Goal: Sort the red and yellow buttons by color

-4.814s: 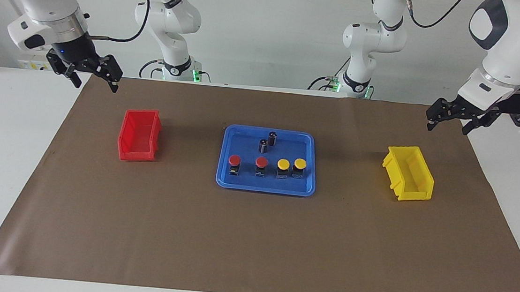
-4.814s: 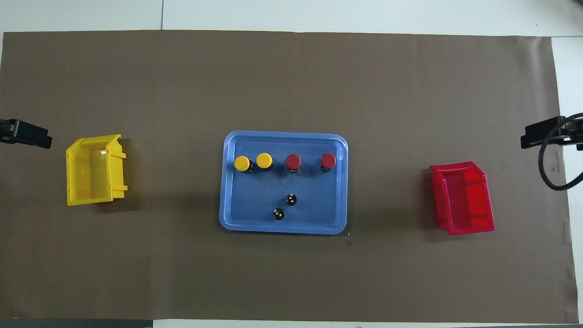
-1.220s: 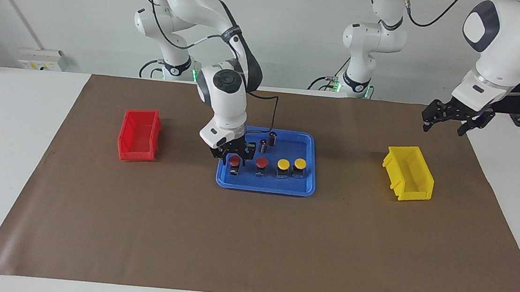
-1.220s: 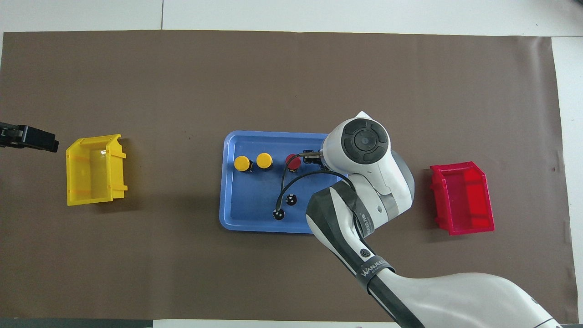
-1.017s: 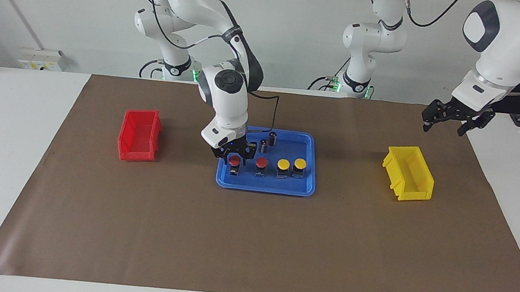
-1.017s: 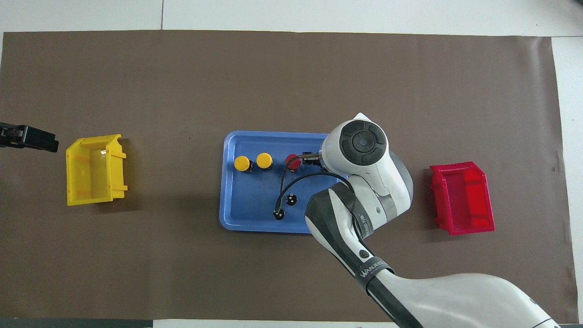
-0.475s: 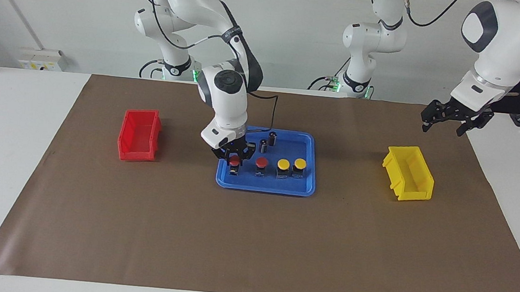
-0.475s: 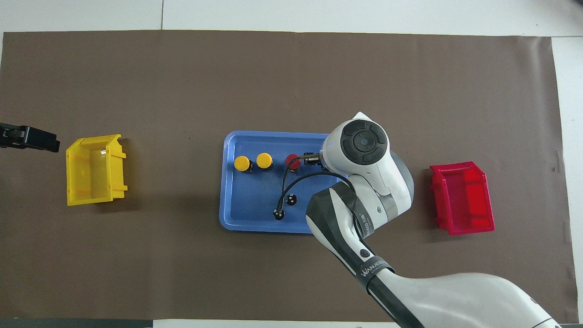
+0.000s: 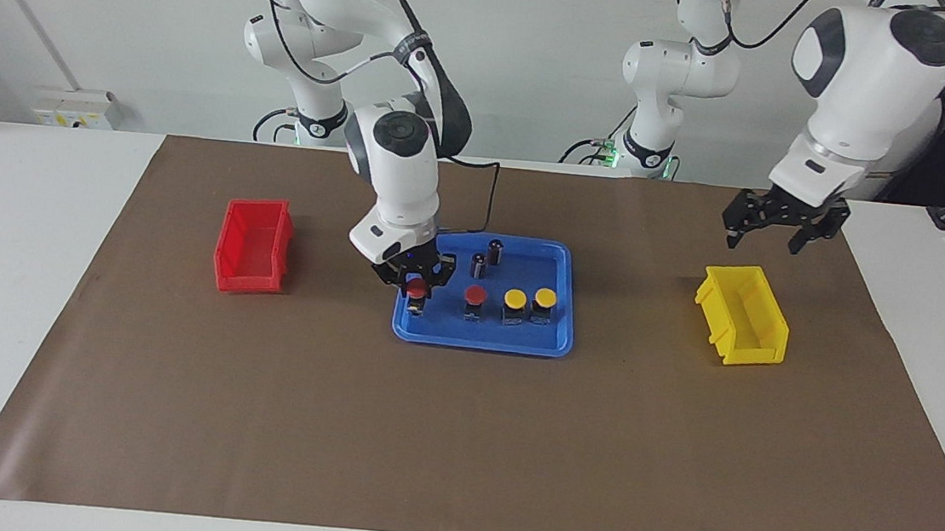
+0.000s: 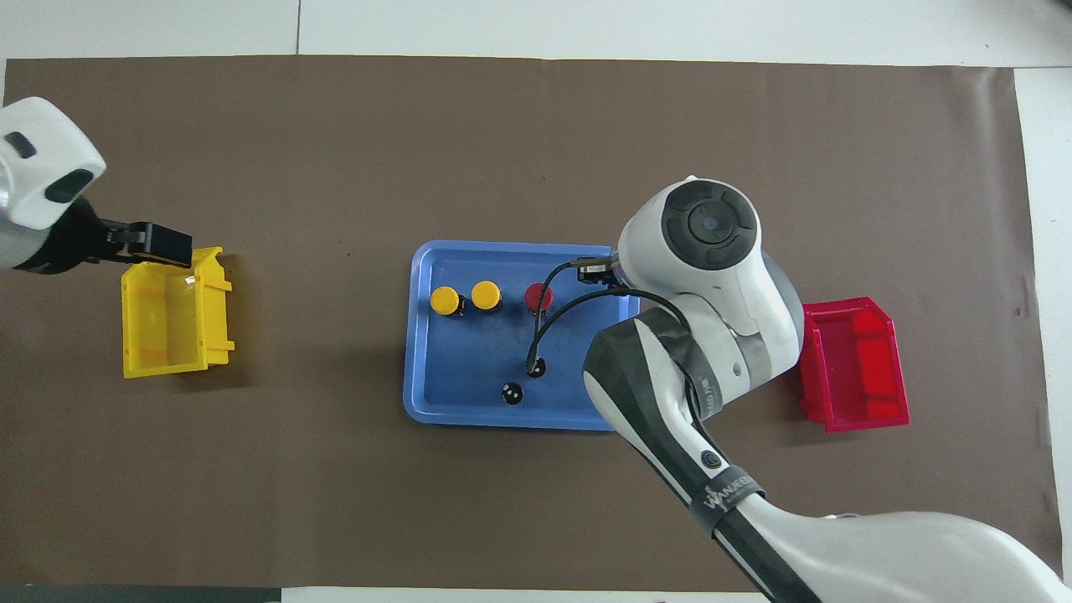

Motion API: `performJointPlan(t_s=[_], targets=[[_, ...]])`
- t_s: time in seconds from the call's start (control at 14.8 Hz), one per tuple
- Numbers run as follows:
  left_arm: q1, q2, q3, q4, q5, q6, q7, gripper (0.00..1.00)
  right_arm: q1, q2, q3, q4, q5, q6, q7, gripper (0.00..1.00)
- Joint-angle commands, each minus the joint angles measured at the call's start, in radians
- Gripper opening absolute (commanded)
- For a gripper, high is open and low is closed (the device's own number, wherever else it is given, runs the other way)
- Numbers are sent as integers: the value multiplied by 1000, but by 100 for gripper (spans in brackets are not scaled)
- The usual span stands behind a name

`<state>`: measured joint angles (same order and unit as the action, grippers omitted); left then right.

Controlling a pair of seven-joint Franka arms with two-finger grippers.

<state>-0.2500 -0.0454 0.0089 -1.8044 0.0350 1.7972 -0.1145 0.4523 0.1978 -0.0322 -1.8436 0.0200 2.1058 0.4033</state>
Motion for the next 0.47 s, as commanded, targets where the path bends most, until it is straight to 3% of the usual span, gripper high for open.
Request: performJointPlan(t_s=[0.0, 0.2, 0.41], targets=[[-138, 19, 11, -99, -4, 132, -184, 100, -107, -180, 5, -78, 20, -128, -156, 22], [-240, 119, 11, -102, -9, 229, -348, 100, -275, -351, 5, -214, 21, -176, -390, 22], [-284, 173, 10, -113, -27, 310, -419, 86, -418, -435, 3, -325, 21, -174, -578, 22]])
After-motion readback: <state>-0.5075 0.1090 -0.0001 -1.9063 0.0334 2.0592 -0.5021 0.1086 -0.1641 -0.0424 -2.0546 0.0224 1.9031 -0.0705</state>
